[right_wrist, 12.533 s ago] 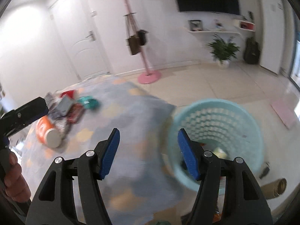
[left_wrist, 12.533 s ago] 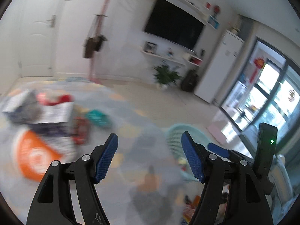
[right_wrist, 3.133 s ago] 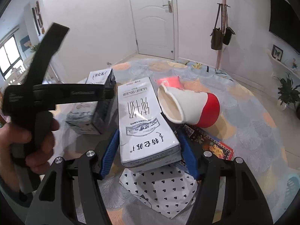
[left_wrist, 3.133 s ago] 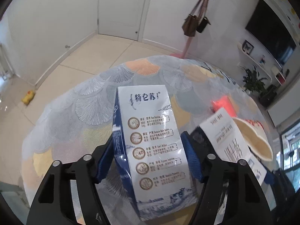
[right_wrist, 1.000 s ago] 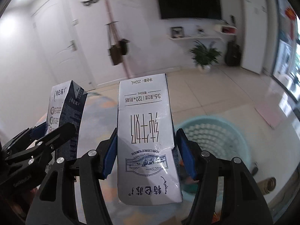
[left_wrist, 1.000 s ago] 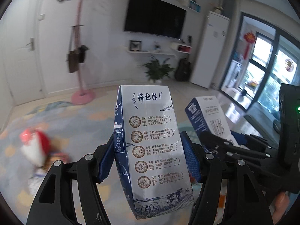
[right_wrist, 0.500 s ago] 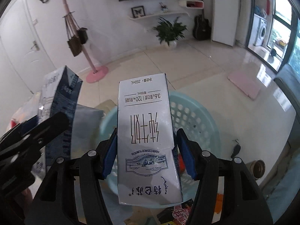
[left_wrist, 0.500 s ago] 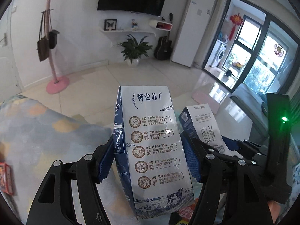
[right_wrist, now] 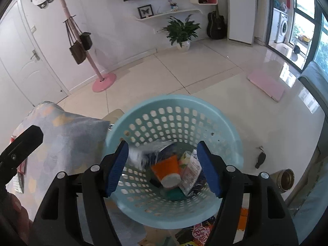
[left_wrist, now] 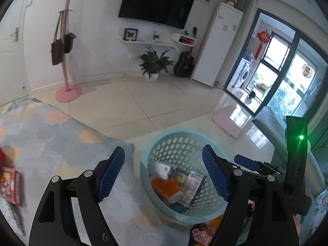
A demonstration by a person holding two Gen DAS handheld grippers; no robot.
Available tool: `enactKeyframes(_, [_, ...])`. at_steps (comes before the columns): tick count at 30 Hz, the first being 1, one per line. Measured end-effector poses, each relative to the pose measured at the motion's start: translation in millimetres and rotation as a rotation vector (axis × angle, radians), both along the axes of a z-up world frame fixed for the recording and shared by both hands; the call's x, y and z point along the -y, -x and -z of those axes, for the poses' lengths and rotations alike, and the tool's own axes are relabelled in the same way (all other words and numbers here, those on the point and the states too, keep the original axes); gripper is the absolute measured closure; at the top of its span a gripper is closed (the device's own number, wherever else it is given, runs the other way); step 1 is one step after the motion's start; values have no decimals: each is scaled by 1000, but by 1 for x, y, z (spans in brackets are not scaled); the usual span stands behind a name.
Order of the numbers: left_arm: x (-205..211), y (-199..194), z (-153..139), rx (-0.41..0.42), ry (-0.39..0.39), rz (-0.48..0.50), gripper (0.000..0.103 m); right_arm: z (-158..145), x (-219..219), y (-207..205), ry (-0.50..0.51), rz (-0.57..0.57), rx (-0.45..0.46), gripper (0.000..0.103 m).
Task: Collect trash
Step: 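Move both open tools back over the table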
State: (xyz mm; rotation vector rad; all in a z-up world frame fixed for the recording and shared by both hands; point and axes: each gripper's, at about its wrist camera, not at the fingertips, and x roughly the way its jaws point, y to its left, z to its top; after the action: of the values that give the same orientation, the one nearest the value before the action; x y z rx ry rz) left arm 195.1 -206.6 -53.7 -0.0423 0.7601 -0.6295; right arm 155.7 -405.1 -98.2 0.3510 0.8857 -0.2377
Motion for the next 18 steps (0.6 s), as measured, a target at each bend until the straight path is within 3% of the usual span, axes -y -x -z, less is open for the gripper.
enactKeyframes(7, [-50,7,-27,55,45,-95,27,-29,-53,-5,-1,-106,70,38])
enactKeyframes(18, [-182,6,-50,96,48,-323,27,-55,-177,-24,-1,-362,146,38])
